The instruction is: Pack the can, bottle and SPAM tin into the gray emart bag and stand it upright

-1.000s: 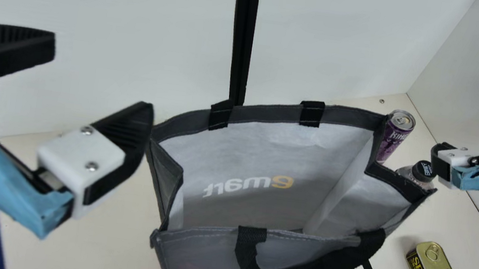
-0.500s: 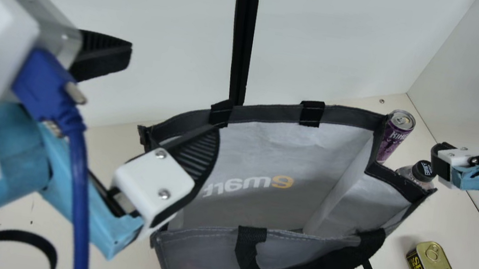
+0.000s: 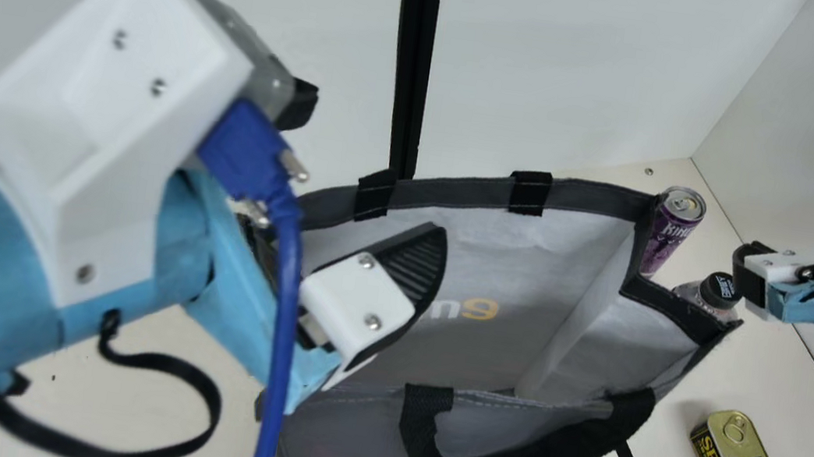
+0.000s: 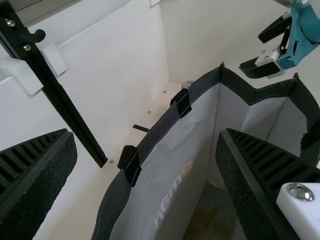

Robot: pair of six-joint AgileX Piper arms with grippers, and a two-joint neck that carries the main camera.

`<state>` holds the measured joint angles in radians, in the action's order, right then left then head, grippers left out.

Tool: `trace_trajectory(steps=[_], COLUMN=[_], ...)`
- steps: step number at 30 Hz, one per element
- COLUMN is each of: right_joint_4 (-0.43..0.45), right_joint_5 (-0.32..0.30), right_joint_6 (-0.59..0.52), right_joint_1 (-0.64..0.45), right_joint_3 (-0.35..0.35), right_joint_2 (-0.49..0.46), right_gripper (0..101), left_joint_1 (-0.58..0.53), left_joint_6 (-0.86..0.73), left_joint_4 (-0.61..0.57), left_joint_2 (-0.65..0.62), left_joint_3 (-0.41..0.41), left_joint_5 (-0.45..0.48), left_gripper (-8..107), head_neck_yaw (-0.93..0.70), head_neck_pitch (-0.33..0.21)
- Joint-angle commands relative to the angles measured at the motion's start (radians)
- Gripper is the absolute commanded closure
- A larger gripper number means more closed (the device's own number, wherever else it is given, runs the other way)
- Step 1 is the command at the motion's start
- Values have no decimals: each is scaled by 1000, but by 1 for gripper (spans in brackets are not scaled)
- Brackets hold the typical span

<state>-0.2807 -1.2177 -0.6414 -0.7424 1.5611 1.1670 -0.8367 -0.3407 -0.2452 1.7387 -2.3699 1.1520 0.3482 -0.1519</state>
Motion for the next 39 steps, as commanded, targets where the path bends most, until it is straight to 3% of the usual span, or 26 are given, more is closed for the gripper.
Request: trace_trajectory(steps=[1,28,37,39], right_joint_4=[0,0,-1,-1], right_joint_5=[0,0,0,0], right_joint_6=[0,0,0,0], right_joint_1=[0,0,0,0], right_joint_3=[0,0,0,0], right_joint_2=[0,0,0,0], right_gripper=[6,6,6,6], left_joint_1=[-2,36,13,9], left_joint_6=[-4,-83,-112,-114], left_joint_4=[-4,-92,-62,-51], left_joint_2=[19,282,304,305], left_joint_3=[-13,-183,-147,-139], left_joint_5=[0,62,68,68], left_gripper=[9,9,9,22], head_neck_yaw=[1,1,1,1], head_neck_pitch=[-23,-23,-23,-23])
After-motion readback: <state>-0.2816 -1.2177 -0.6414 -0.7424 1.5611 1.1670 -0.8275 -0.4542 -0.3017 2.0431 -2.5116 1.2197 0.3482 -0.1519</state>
